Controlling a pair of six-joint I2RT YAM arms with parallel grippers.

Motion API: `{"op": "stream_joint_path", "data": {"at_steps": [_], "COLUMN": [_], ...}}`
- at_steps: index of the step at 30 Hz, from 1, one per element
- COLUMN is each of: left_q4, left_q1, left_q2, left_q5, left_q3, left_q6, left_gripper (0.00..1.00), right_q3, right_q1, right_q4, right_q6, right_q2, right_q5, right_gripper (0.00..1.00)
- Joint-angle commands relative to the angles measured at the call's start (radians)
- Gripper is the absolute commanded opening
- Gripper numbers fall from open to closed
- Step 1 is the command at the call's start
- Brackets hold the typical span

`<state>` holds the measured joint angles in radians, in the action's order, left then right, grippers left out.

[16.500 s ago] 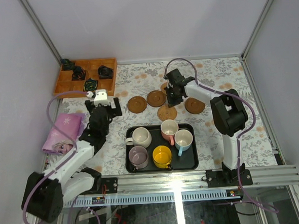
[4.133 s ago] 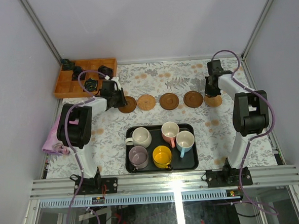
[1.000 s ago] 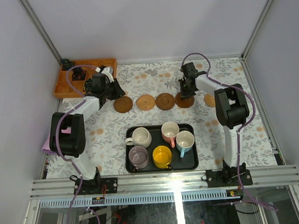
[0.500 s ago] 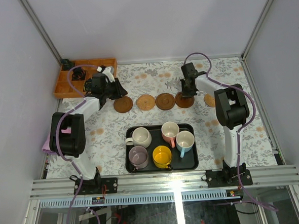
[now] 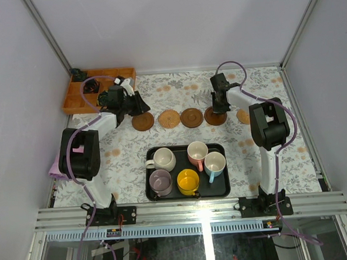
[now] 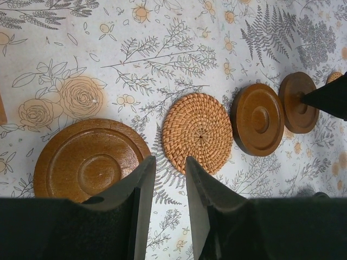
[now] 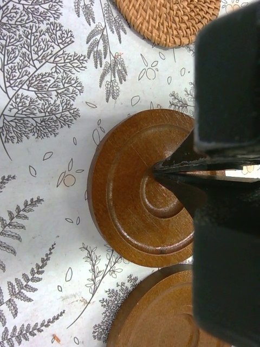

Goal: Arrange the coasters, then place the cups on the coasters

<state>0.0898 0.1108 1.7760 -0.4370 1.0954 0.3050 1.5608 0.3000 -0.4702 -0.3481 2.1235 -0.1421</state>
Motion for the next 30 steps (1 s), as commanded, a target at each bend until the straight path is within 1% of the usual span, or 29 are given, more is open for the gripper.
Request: {"op": "stream_joint_path", "data": {"at_steps": [1,9,12,22,30], "left_q4": [0.059,0.059,0.062,0.087,0.078], "left_q1": [0.009,0.016,0.020,0.052,0.118], "left_q2": [0.021,0.035,0.039,0.085,0.160], "left_q5": [-0.027,-0.034,-0.041,-0.133,-0.159], "left_q3": [0.018,0.027,0.031,0.081,0.137], "left_q6": [0.011,0.009,0.007,-0.023,-0.026], "left_gripper": [0.28,0.28,0.28,0.27,0.26], "right_q3": [-0.021,-0.001,0.008,-0.027,-0.006], "right_q1": [-0.007,-0.013,-0.013,-0.007,0.055], "right_q4": [-0.081,-0.083,-0.077,0.070,0.097], "right_q6": [-0.005,0.008,0.015,0.080,0.101], "right_q2": [-0.021,-0.035,-0.048,-0.141,-0.125], "right_q5": [-0.060,-0.070,-0.051,0.131,0.220], "right_gripper": [0.06,0.06,0.06,0.07,0.07]}}
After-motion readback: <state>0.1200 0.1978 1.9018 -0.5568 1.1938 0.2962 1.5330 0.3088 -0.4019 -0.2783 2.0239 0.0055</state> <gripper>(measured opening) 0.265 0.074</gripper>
